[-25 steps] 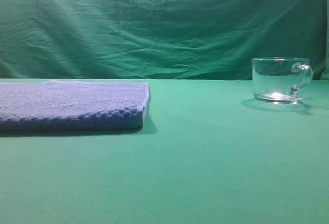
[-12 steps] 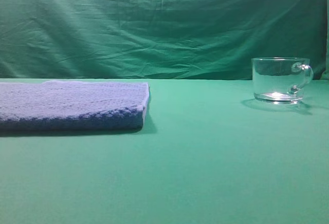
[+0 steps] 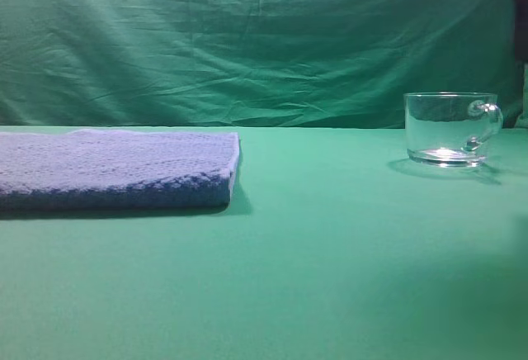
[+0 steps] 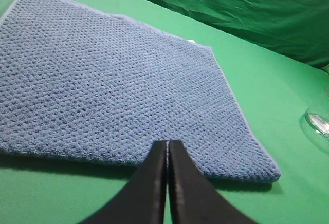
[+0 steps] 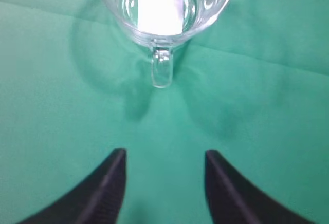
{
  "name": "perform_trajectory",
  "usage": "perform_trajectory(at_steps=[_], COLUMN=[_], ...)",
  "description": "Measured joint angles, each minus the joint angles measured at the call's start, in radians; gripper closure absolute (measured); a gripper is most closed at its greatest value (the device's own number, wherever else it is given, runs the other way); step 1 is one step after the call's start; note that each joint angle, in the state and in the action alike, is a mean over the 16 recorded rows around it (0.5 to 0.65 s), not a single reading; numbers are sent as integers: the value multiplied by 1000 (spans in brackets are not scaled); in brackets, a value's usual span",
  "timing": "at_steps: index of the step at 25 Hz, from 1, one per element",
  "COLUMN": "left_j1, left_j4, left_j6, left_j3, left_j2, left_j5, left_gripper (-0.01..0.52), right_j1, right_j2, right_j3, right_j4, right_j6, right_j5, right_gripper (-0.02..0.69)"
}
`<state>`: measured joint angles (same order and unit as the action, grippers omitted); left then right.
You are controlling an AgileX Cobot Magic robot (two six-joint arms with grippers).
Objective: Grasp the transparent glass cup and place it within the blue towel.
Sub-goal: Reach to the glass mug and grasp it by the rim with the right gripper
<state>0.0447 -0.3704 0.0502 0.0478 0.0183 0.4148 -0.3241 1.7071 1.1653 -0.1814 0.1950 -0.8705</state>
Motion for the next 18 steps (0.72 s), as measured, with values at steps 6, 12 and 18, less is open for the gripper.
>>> perform_trajectory(at_steps=[6, 12, 18], left_j1=[0, 0, 0], left_j4=[0, 0, 0], left_j6=[0, 0, 0], left_j3=[0, 0, 0], left_j2=[0, 0, 0], left_j5=[0, 0, 0], left_gripper=[514, 514, 514], right_j1=[0, 0, -1], right_j2=[136, 221, 255], right_j3=[97, 158, 200], right_j4=[4, 1, 1], right_j6=[0, 0, -5], right_j5=[-13, -5, -5], right_gripper=[98, 276, 447])
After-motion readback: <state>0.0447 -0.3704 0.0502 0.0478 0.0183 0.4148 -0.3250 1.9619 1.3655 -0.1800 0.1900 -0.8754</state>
